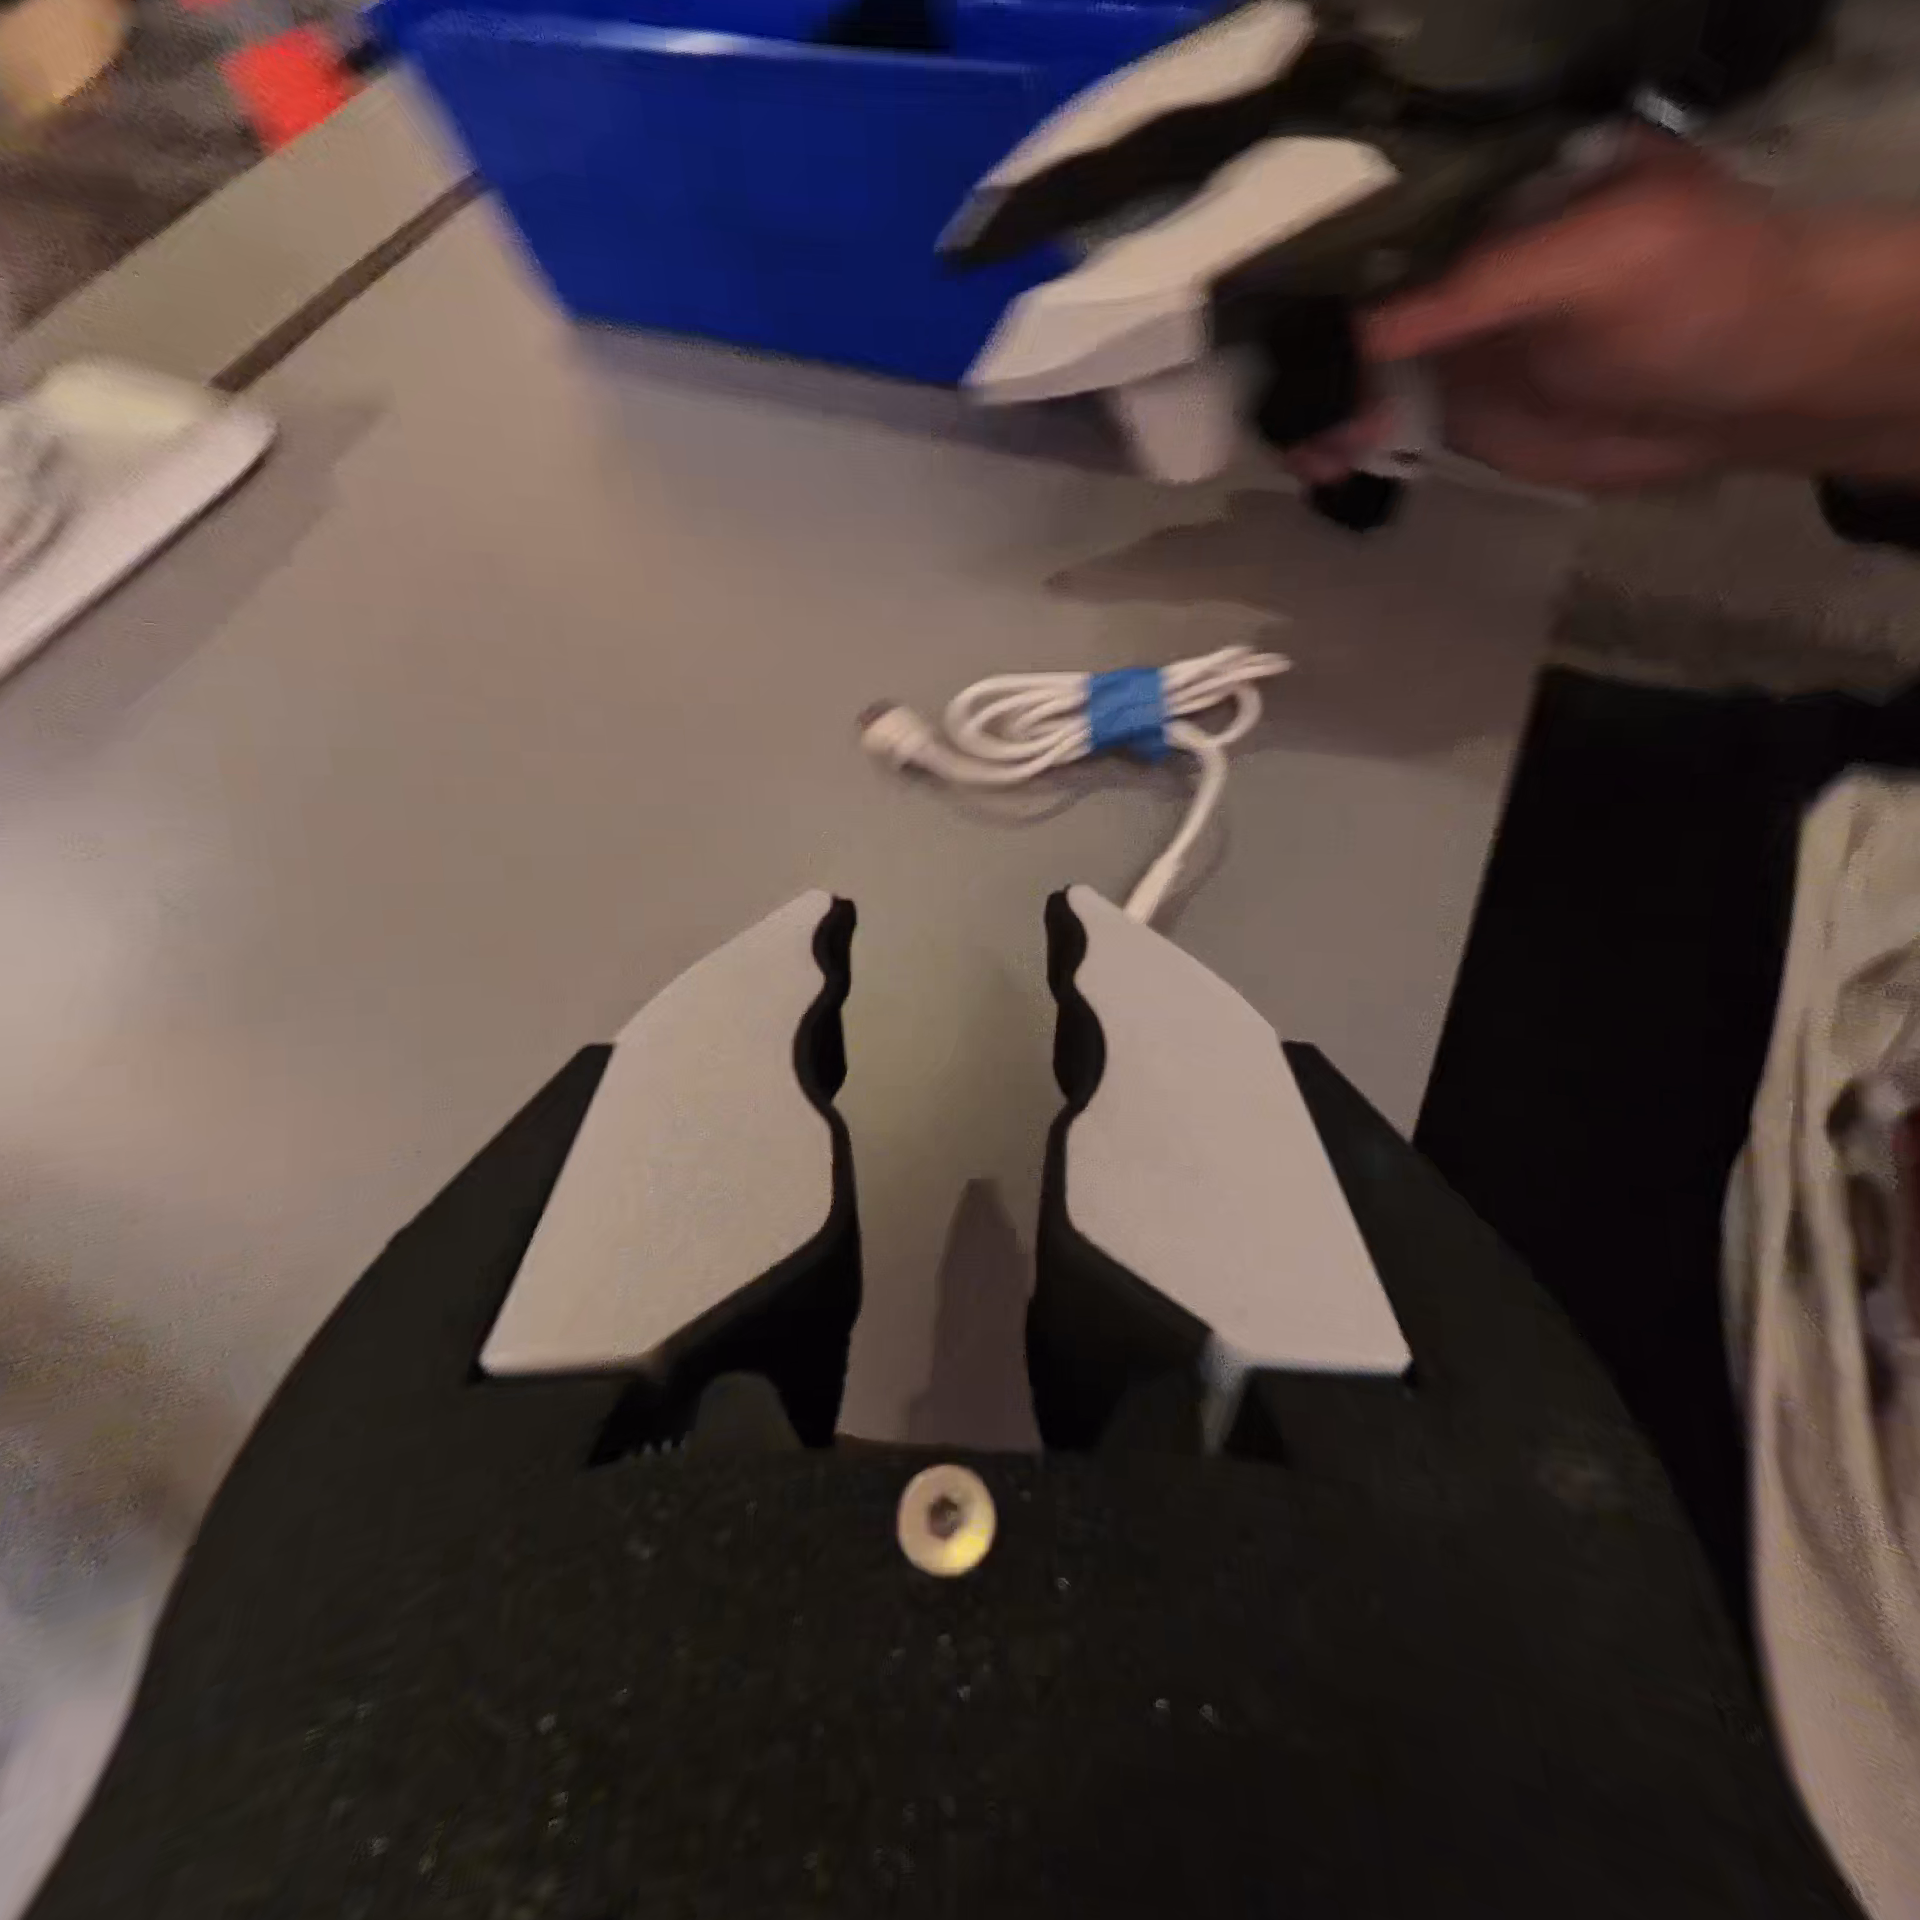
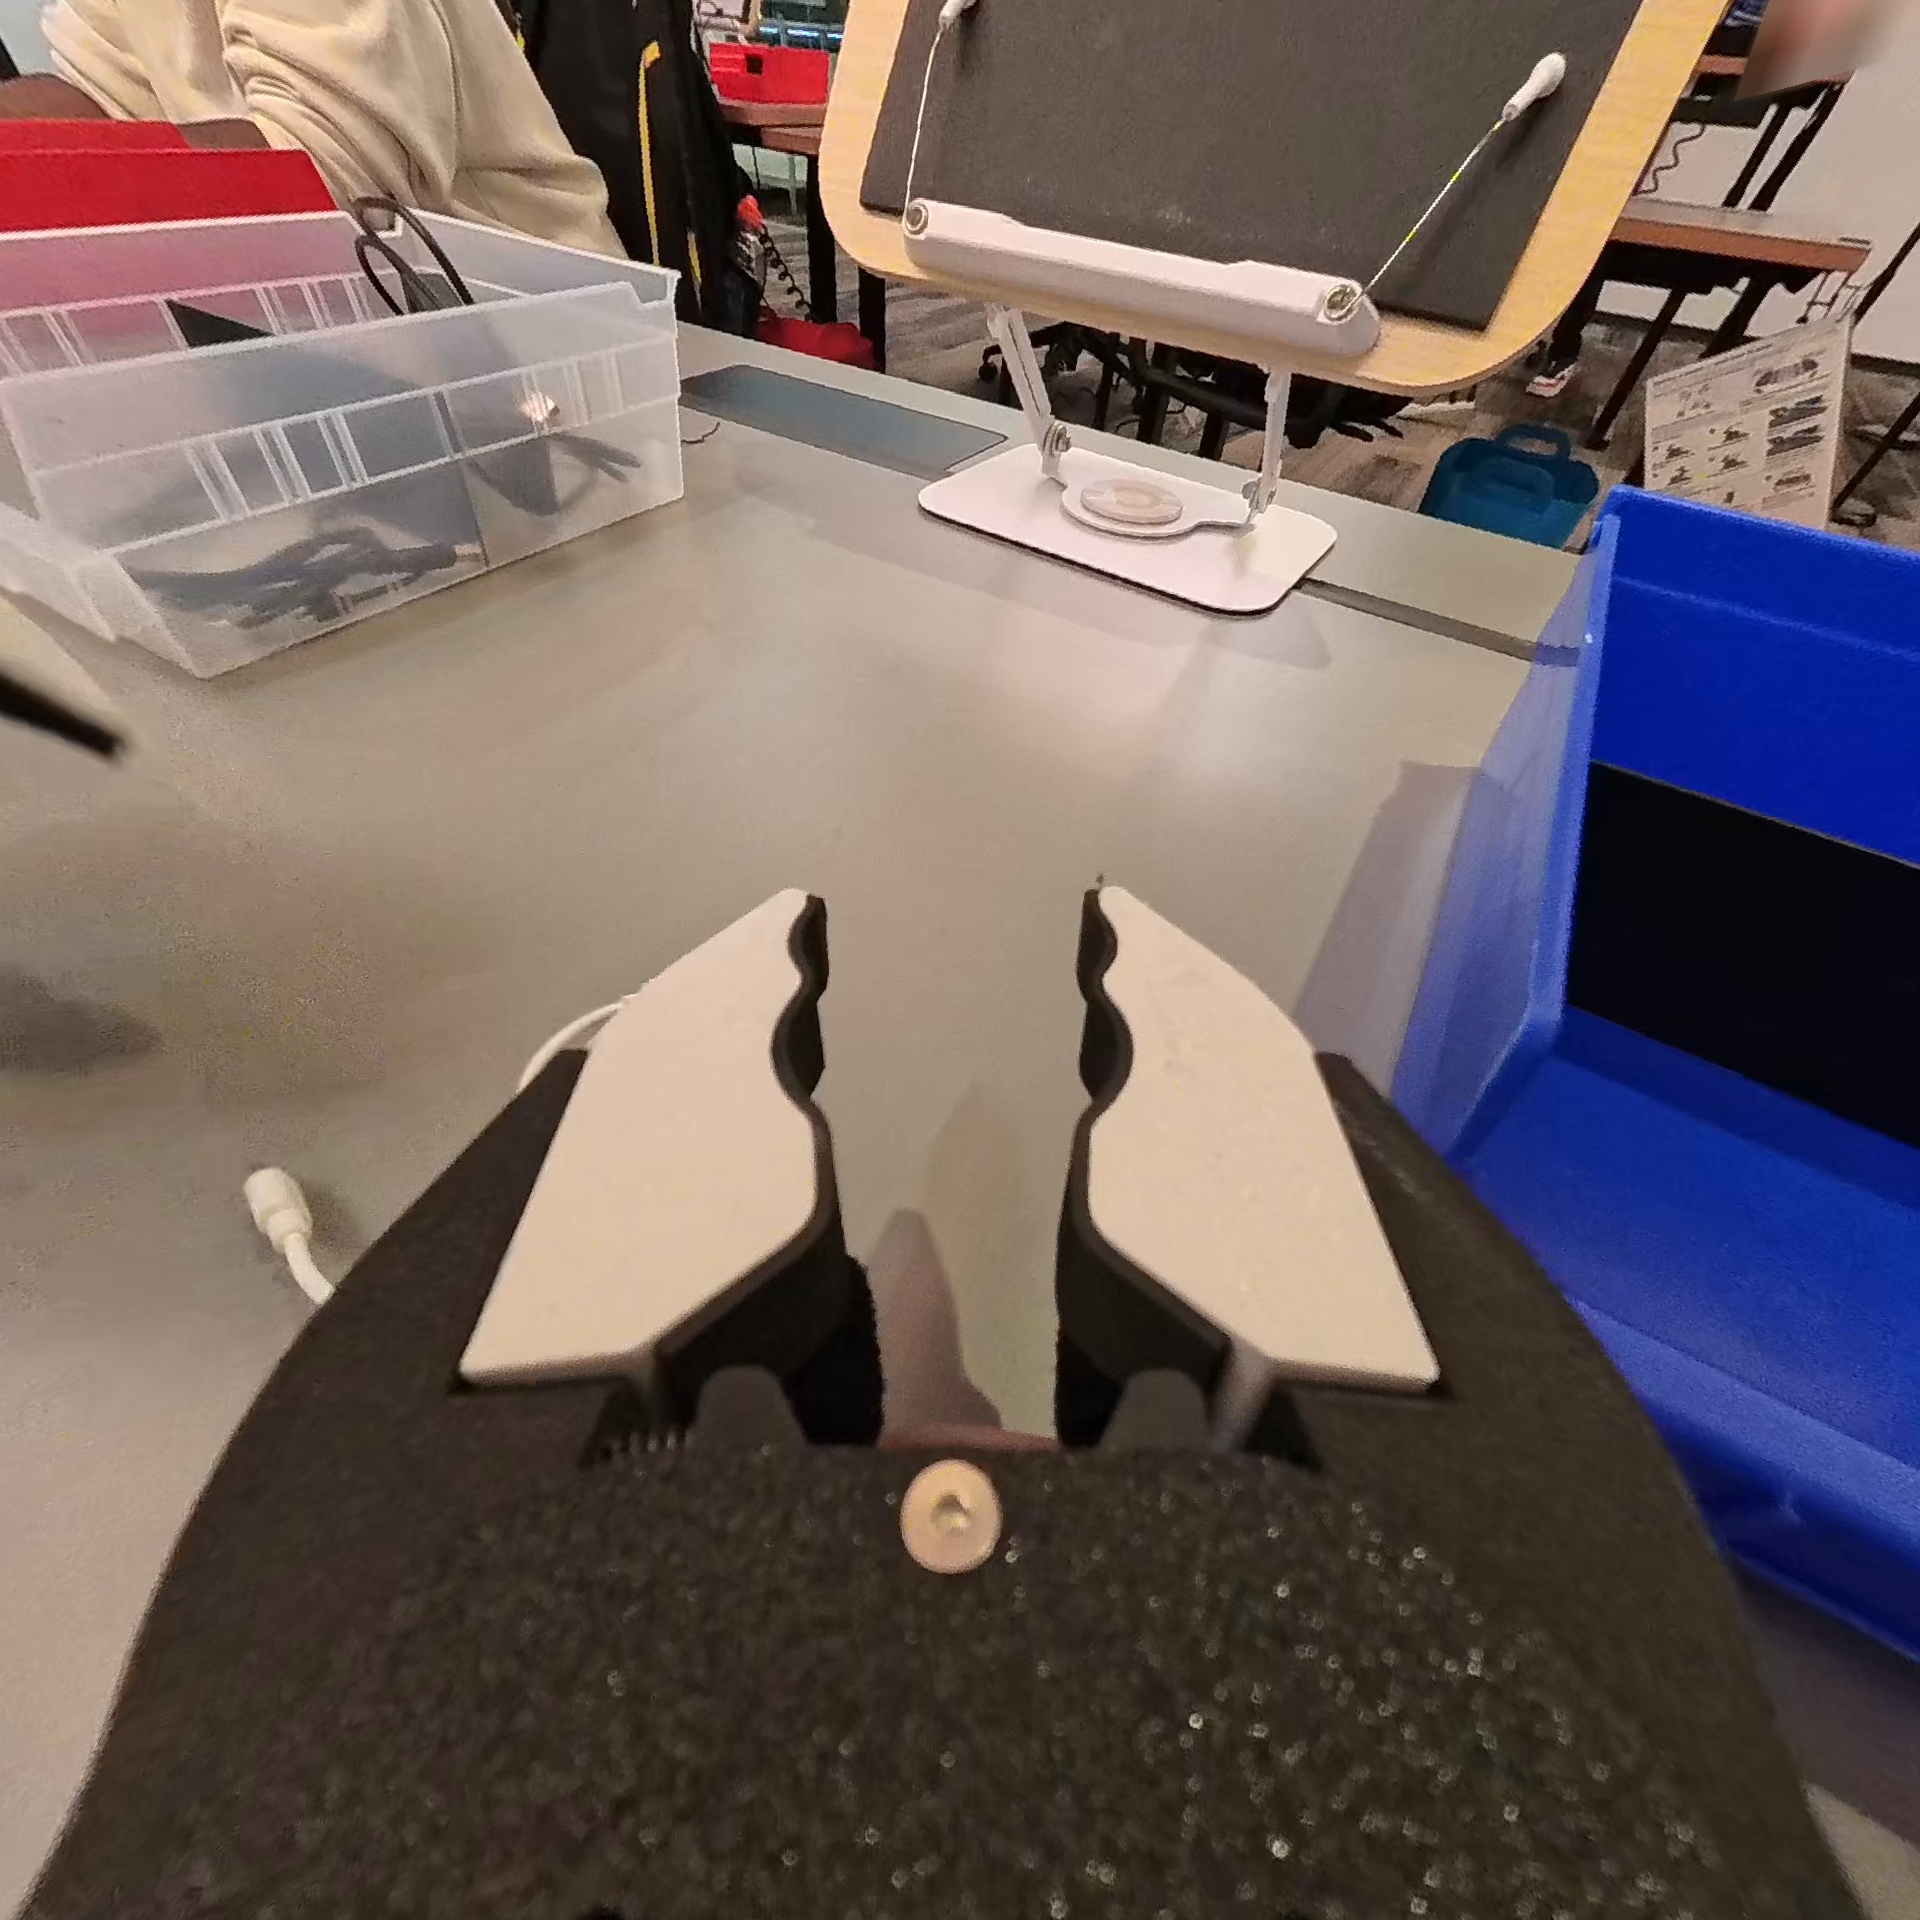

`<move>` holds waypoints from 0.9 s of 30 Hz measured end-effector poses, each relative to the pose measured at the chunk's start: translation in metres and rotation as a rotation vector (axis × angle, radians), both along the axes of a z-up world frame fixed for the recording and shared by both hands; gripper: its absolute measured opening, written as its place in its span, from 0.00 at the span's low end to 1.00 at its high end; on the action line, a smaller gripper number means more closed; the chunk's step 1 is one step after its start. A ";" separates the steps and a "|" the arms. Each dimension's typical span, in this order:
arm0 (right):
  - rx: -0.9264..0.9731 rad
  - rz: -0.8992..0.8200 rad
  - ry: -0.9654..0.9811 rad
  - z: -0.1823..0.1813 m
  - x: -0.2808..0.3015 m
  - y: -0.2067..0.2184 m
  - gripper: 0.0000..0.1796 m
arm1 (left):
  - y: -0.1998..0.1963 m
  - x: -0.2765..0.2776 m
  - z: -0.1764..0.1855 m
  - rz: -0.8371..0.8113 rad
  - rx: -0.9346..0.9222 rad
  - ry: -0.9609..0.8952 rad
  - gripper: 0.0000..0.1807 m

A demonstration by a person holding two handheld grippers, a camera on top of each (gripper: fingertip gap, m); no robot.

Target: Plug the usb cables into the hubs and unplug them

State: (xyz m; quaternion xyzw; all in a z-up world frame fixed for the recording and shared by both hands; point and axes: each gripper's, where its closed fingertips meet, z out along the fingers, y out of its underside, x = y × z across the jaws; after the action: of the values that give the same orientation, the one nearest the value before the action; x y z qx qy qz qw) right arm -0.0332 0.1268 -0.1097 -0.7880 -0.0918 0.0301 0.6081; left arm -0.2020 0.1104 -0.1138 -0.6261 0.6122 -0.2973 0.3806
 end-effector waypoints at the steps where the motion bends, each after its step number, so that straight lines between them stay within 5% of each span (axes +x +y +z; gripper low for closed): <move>1: -0.005 0.003 0.003 -0.001 -0.001 0.000 0.26 | 0.012 -0.022 0.002 0.101 -0.063 -0.025 0.21; 6: -0.016 0.019 -0.014 -0.004 -0.008 0.001 0.26 | 0.080 -0.140 0.011 0.521 -0.149 -0.102 0.19; 9: -0.014 0.031 -0.021 -0.004 -0.014 0.004 0.26 | 0.121 -0.185 0.015 0.589 -0.140 0.028 0.22; 17: -0.026 0.059 -0.027 -0.007 -0.024 0.015 0.26 | 0.173 -0.189 -0.015 0.055 -0.004 0.541 0.17; 22: -0.037 0.069 -0.039 -0.011 -0.027 0.018 0.26 | 0.200 -0.203 -0.044 -0.124 -0.035 0.805 0.17; 27: -0.048 0.070 -0.027 -0.013 -0.026 0.021 0.26 | 0.192 -0.202 -0.063 -0.266 -0.198 0.870 0.17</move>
State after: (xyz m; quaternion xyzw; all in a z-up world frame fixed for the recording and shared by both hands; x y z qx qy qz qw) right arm -0.0592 0.1477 -0.1226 -0.7991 -0.1267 0.0427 0.5862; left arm -0.4043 0.3021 -0.1772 -0.6420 0.7586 -0.1103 -0.0148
